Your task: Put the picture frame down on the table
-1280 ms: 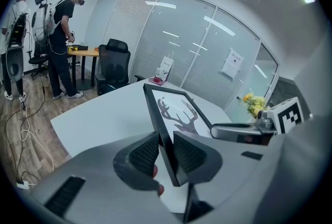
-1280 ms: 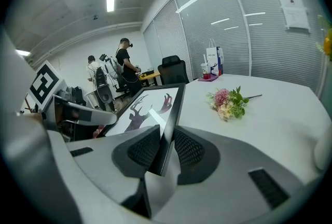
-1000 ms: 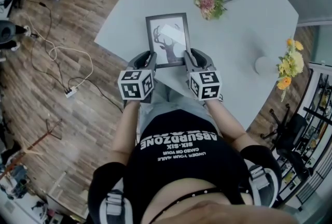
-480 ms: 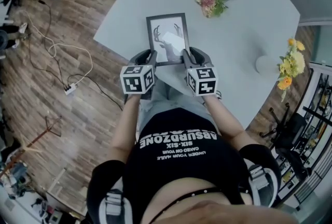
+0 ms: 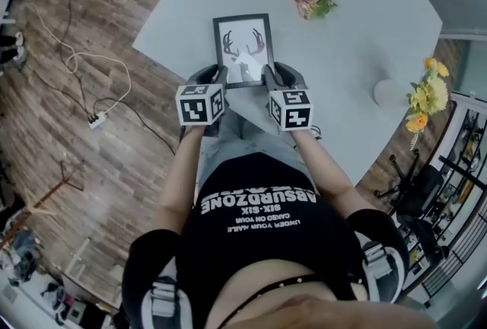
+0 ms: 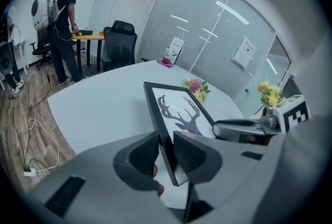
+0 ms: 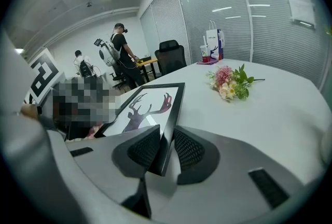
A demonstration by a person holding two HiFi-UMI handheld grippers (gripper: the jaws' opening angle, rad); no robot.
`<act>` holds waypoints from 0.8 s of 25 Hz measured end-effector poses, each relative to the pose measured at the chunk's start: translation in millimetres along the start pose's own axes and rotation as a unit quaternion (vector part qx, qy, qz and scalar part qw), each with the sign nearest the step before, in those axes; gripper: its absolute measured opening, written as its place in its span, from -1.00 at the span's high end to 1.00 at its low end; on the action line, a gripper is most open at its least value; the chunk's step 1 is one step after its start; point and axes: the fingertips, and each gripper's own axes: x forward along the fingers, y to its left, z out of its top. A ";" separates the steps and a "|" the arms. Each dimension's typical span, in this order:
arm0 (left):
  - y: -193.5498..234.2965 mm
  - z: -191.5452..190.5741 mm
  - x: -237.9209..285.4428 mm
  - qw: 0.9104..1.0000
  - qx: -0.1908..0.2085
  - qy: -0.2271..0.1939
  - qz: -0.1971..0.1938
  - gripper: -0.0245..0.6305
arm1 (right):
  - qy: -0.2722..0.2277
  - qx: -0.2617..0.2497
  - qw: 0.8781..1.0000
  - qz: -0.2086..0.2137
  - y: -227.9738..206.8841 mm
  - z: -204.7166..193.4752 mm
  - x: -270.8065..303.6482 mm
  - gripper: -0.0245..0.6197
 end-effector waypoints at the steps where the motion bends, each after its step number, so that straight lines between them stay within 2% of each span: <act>1: 1.0 -1.4 1.2 1.000 -0.001 0.002 0.001 0.63 | 0.003 0.000 1.000 -0.001 0.0 -1.7 1.5 0.62; 20: 11.6 -27.1 30.1 0.999 -0.012 0.044 0.017 0.63 | 0.037 0.002 0.999 -0.010 -9.8 -27.5 24.3 0.62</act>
